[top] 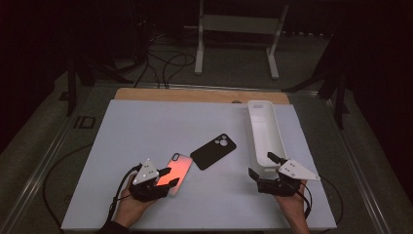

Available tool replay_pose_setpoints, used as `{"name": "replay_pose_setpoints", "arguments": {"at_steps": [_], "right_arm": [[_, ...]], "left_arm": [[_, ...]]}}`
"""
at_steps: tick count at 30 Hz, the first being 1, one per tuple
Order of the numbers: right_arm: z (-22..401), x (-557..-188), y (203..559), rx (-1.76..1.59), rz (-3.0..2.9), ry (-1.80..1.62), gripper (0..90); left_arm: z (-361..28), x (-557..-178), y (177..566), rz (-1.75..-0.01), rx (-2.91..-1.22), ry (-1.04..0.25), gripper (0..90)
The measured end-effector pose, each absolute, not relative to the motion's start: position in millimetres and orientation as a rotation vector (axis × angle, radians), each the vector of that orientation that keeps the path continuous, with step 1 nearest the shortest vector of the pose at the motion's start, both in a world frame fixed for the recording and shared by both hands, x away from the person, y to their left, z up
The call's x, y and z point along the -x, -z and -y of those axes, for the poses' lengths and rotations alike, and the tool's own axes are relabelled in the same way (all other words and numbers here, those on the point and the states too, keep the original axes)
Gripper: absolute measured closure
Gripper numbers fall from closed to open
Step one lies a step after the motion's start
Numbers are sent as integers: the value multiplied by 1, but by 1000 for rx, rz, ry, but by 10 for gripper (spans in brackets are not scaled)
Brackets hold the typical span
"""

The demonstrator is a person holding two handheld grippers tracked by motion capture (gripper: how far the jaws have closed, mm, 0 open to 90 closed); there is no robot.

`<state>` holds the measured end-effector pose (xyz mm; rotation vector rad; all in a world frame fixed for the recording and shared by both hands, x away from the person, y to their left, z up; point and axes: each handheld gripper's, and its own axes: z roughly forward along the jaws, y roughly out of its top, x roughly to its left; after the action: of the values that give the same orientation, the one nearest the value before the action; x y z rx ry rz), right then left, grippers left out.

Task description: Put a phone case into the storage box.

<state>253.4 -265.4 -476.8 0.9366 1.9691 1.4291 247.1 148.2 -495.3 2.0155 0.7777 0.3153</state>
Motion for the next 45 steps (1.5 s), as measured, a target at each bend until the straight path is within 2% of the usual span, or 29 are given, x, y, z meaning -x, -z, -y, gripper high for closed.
{"name": "replay_pose_setpoints", "arguments": {"at_steps": [4,9,10,12,22,25,28,35,38,45], "right_arm": [[265,-253,477,-940,-1968,-1430,101],[265,-253,477,-936,-1968,-1431,100],[265,-253,477,-936,-1968,-1431,100],[265,-253,477,-938,-1965,-1430,100],[266,-253,477,-937,-1961,-1433,100],[267,-253,476,-940,-1958,-1430,100],[266,-253,477,-941,-1956,-1430,100],[265,-253,477,-937,-1961,-1426,101],[266,-253,477,-938,-1958,-1431,100],[267,-252,476,-942,-1952,-1432,100]], "left_arm": [[-139,-245,501,-746,-2058,-267,682],[-133,-245,507,-726,-2099,-234,792],[-131,-245,508,-724,-2110,-230,792],[-127,-244,511,-719,-2153,-225,885],[-124,-245,516,-745,-2230,-245,898],[-132,-247,513,-802,-2225,-307,898],[-139,-249,512,-865,-2204,-301,897],[-125,-243,513,-798,-2225,-268,898],[-112,-237,520,-758,-2290,-264,898],[-124,-245,517,-873,-2281,-329,899]]}}
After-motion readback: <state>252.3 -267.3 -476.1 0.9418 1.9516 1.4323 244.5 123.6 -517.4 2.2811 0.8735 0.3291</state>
